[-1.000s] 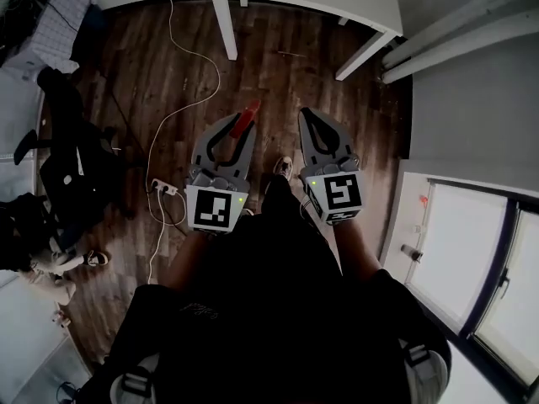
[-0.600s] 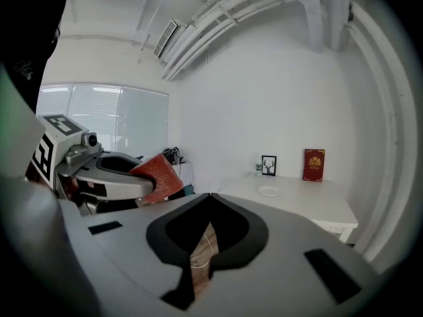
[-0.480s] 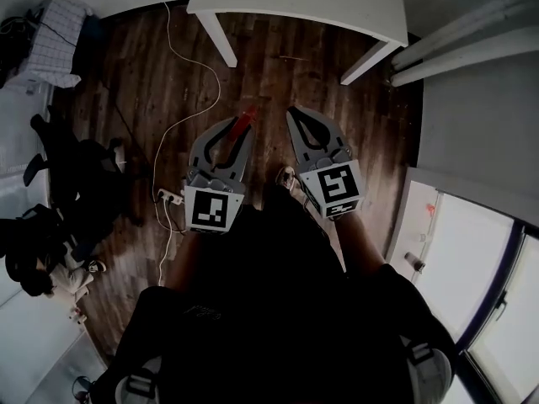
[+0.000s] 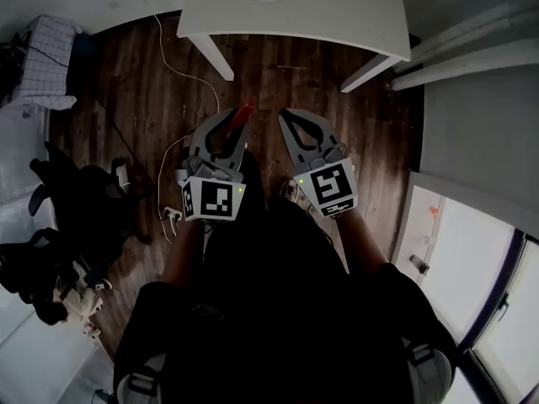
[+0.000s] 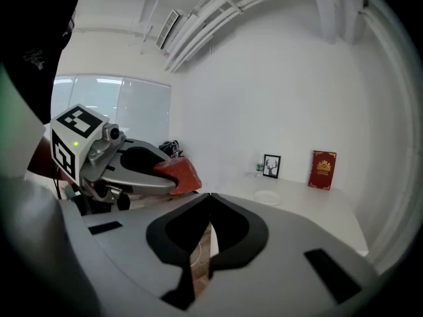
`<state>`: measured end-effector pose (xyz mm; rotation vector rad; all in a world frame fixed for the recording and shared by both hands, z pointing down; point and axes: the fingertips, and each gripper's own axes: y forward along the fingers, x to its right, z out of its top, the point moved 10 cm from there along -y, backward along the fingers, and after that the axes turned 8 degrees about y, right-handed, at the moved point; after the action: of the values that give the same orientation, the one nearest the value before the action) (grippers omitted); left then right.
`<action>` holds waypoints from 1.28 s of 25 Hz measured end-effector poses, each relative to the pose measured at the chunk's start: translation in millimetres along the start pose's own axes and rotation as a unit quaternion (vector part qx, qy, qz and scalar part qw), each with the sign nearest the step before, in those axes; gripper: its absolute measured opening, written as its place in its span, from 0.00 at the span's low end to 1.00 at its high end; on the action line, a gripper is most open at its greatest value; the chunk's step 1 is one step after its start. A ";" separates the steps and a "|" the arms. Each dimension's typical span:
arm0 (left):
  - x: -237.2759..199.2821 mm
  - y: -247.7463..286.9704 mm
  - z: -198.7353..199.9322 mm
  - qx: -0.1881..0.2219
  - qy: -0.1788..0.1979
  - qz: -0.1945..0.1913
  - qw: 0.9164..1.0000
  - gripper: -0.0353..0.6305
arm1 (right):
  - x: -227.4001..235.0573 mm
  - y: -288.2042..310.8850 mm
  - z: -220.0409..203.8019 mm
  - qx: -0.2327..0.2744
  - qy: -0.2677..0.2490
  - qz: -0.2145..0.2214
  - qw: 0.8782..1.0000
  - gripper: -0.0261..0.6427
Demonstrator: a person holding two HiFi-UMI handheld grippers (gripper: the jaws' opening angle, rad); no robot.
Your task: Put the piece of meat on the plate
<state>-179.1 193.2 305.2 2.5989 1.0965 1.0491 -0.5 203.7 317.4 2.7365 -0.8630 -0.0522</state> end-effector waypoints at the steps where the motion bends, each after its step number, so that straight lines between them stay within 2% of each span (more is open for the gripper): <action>1: -10.0 10.8 -5.5 0.006 0.003 -0.004 1.000 0.18 | 4.4 11.9 2.9 -0.003 -0.009 -0.006 1.000 0.07; 6: -72.7 68.4 -24.1 0.037 -0.008 -0.020 0.999 0.18 | 34.7 78.5 30.3 -0.011 0.001 -0.031 0.999 0.07; 11: -126.7 101.9 -43.0 0.042 -0.007 -0.039 0.998 0.18 | 46.9 135.2 55.9 -0.017 -0.011 -0.038 0.999 0.07; 16: -162.1 118.4 -76.0 0.043 -0.013 -0.065 0.997 0.18 | 45.5 179.6 59.8 -0.047 0.006 -0.041 0.998 0.07; 21: -181.5 134.0 -89.5 0.052 0.012 -0.095 0.994 0.19 | 51.6 194.5 60.4 -0.070 0.033 -0.058 0.995 0.07; 27: -195.4 156.8 -89.7 0.046 0.046 -0.095 0.993 0.18 | 69.3 201.8 59.4 -0.092 0.039 -0.077 0.992 0.07; 32: -193.1 186.7 -92.7 0.031 0.072 -0.124 0.989 0.19 | 94.2 204.5 55.8 -0.076 0.097 -0.066 0.990 0.07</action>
<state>-226.1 -85.2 336.7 2.3797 1.4630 1.1724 -43.7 -24.2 322.6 2.6003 -0.6003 0.1152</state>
